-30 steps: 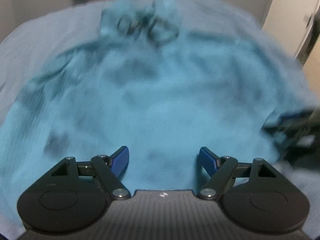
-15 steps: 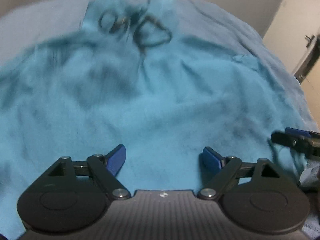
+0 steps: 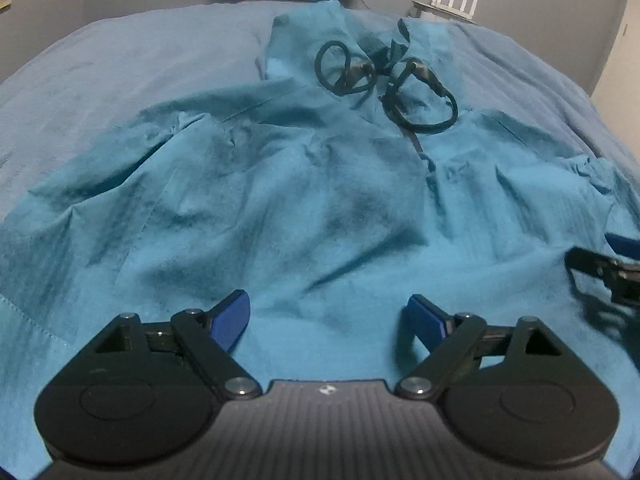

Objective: Fold large clothes

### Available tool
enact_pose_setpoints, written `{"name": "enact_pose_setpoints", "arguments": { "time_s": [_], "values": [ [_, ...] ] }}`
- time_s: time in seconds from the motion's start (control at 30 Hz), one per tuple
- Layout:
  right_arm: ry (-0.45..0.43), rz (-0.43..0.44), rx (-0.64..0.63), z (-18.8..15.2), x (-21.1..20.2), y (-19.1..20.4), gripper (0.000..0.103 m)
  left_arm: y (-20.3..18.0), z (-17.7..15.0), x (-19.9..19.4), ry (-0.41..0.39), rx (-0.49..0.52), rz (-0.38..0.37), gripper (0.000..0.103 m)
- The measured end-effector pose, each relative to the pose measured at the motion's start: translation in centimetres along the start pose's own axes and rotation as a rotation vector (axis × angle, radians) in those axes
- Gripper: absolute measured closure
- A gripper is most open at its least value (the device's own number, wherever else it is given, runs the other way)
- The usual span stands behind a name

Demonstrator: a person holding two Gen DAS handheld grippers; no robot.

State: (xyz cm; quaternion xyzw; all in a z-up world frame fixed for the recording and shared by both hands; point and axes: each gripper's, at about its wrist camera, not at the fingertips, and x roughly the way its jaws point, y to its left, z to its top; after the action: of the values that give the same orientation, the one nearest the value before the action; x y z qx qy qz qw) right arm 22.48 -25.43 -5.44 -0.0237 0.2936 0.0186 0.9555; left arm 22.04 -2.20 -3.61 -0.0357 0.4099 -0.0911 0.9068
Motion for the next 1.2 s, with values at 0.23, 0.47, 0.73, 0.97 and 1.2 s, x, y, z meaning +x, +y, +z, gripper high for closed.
{"name": "enact_pose_setpoints", "arguments": {
  "time_s": [0.23, 0.47, 0.73, 0.97, 1.2],
  "values": [
    [-0.135, 0.091, 0.081, 3.3, -0.3, -1.1, 0.019, 0.1, 0.4, 0.0, -0.039, -0.082, -0.043, 0.017],
    [-0.201, 0.114, 0.154, 10.4, 4.8, -3.1, 0.038, -0.6, 0.0, -0.1, -0.144, -0.045, -0.014, 0.017],
    [-0.203, 0.036, 0.129, 19.0, 15.0, -3.2, 0.039, -0.4, -0.2, -0.2, -0.252, -0.054, -0.006, 0.017],
    [-0.145, 0.028, 0.191, 23.4, 22.7, -4.2, 0.027, -0.1, -0.3, 1.1, -0.227, -0.048, -0.015, 0.017],
    [-0.040, 0.165, 0.327, 23.1, 27.4, -5.1, 0.018, 0.4, -0.5, 1.5, -0.229, -0.062, -0.039, 0.017]
  ]
}}
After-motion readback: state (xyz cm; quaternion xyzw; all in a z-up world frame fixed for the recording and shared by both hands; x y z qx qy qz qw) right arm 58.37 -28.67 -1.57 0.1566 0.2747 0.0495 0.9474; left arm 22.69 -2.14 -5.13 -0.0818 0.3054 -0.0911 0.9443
